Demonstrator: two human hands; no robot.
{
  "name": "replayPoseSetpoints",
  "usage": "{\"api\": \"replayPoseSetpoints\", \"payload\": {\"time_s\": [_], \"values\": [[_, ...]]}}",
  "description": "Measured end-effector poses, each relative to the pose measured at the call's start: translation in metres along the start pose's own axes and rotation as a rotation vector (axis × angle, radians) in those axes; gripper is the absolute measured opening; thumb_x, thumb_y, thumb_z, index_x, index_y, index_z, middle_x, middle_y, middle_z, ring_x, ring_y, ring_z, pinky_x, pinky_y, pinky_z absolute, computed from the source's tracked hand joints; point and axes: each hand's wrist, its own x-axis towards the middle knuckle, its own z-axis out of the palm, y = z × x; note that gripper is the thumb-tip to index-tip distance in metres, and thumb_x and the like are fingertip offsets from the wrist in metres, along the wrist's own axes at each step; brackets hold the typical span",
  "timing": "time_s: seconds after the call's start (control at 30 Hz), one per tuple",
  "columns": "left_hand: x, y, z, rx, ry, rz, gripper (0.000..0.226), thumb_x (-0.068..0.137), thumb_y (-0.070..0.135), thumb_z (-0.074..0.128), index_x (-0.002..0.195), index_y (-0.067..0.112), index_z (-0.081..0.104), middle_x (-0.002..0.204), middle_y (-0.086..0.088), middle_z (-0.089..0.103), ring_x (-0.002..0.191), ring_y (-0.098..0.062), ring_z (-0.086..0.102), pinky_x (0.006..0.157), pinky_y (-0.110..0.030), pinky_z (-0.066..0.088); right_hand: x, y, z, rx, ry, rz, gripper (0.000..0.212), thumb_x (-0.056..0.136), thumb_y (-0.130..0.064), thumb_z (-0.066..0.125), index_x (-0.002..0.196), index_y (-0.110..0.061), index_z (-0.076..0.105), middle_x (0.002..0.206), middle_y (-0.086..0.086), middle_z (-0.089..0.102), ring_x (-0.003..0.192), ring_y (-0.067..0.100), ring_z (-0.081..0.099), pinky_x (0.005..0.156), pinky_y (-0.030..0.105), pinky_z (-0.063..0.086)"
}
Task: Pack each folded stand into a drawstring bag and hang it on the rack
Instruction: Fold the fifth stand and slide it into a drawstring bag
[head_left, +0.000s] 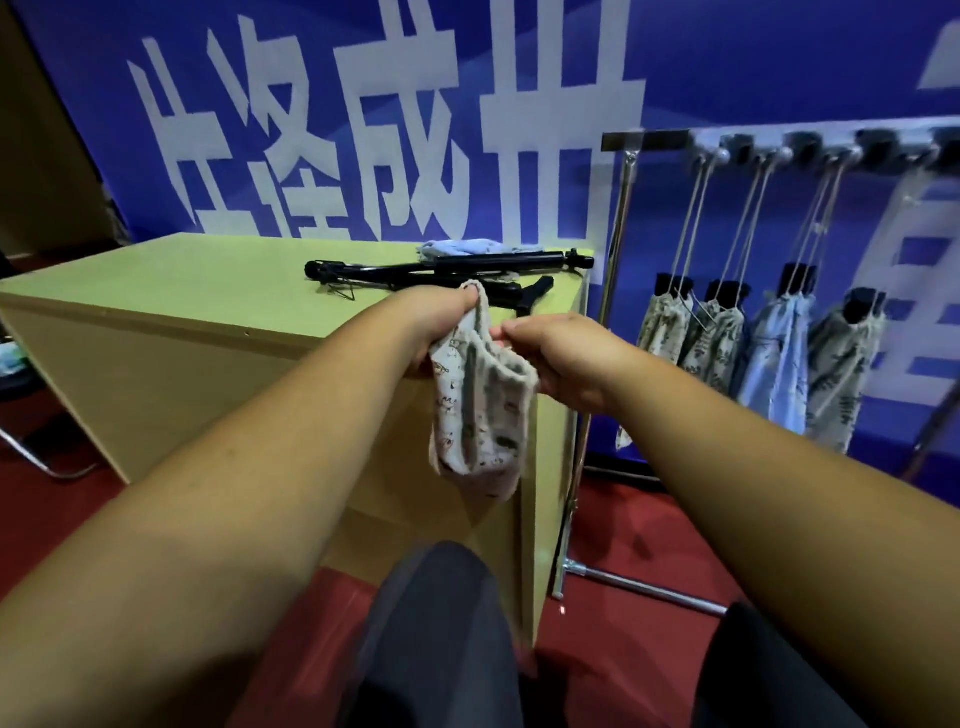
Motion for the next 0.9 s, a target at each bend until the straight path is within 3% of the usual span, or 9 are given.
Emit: {"api": "replayPoseSetpoints", "payload": {"time_s": [0.07,0.2,0.27,0.33,0.43,0.57,0.73,0.8,0.9], "values": [[-0.002,-0.003,0.005,0.042,0.015,0.023,0.050,0.109,0.054,0.047,0.090,0.014,0.070,0.076,-0.005,0.077,0.063,-0.021,0.075,0.060,-0.031,0.062,-0.005,0.006,-0.001,0.067,-0.042,0.031,0.022,0.110,-0.015,0.054,0.117,-0.004,0.072,0.089,0.004,0.074,0.075,0.012,0.073,0.067,0.026,0.064],[0.000,-0.014,0.013,0.058,-0.016,0.002,0.047,0.107,0.056,0.052,0.089,0.016,0.070,0.083,-0.003,0.078,0.086,-0.023,0.079,0.079,-0.038,0.066,-0.010,0.020,-0.013,-0.039,-0.070,0.053,0.022,0.112,-0.027,0.050,0.114,-0.015,0.068,0.093,0.000,0.071,0.081,0.016,0.069,0.077,0.031,0.063],[-0.001,-0.021,0.020,0.091,-0.006,0.004,0.043,0.108,0.050,0.053,0.085,0.018,0.069,0.075,0.001,0.077,0.068,-0.016,0.076,0.063,-0.030,0.064,-0.012,0.029,-0.019,-0.117,-0.083,0.081,0.020,0.109,-0.035,0.055,0.104,-0.023,0.069,0.088,-0.005,0.069,0.083,0.014,0.067,0.080,0.033,0.059],[0.000,-0.027,0.030,0.140,-0.017,0.009,0.042,0.109,0.048,0.051,0.084,0.019,0.069,0.073,0.003,0.076,0.063,-0.013,0.071,0.059,-0.025,0.059,-0.012,0.039,-0.024,-0.176,-0.096,0.100,0.018,0.106,-0.041,0.059,0.095,-0.028,0.066,0.080,-0.009,0.062,0.075,0.011,0.064,0.076,0.031,0.056],[0.004,-0.038,0.041,0.200,-0.023,-0.015,0.040,0.108,0.048,0.050,0.084,0.021,0.068,0.079,0.004,0.074,0.062,-0.014,0.069,0.059,-0.025,0.056,-0.010,0.055,-0.032,-0.274,-0.088,0.103,0.018,0.100,-0.044,0.067,0.098,-0.027,0.069,0.076,-0.011,0.063,0.064,0.007,0.063,0.067,0.028,0.052],[0.007,-0.055,0.053,0.268,-0.004,-0.023,0.039,0.108,0.048,0.050,0.086,0.022,0.068,0.075,0.003,0.071,0.061,-0.017,0.066,0.064,-0.029,0.056,-0.012,0.077,-0.044,-0.381,-0.074,0.064,0.028,0.089,-0.042,0.079,0.106,-0.019,0.078,0.089,-0.001,0.073,0.078,0.016,0.069,0.077,0.035,0.052],[0.010,-0.085,0.072,0.304,-0.018,-0.094,0.039,0.108,0.048,0.050,0.083,0.023,0.065,0.076,0.001,0.070,0.065,-0.018,0.064,0.068,-0.029,0.054,-0.019,0.100,-0.049,-0.501,-0.081,0.099,0.038,0.088,-0.050,0.079,0.109,-0.019,0.076,0.087,-0.003,0.063,0.074,0.014,0.058,0.067,0.031,0.046],[0.013,-0.103,0.084,0.316,-0.022,-0.130,0.042,0.108,0.046,0.049,0.077,0.021,0.062,0.071,0.002,0.066,0.061,-0.017,0.061,0.063,-0.026,0.049,-0.020,0.119,-0.050,-0.532,-0.111,0.140,0.037,0.082,-0.046,0.080,0.104,-0.017,0.074,0.085,0.004,0.062,0.075,0.020,0.057,0.069,0.035,0.045],[0.019,-0.132,0.104,0.370,-0.025,-0.171,0.050,0.109,0.048,0.046,0.070,0.019,0.057,0.054,0.005,0.059,0.050,-0.015,0.053,0.053,-0.021,0.039,-0.020,0.152,-0.055,-0.549,-0.143,0.175,0.016,0.086,-0.026,0.074,0.083,-0.019,0.061,0.067,0.006,0.049,0.057,0.019,0.042,0.056,0.032,0.030]]}}
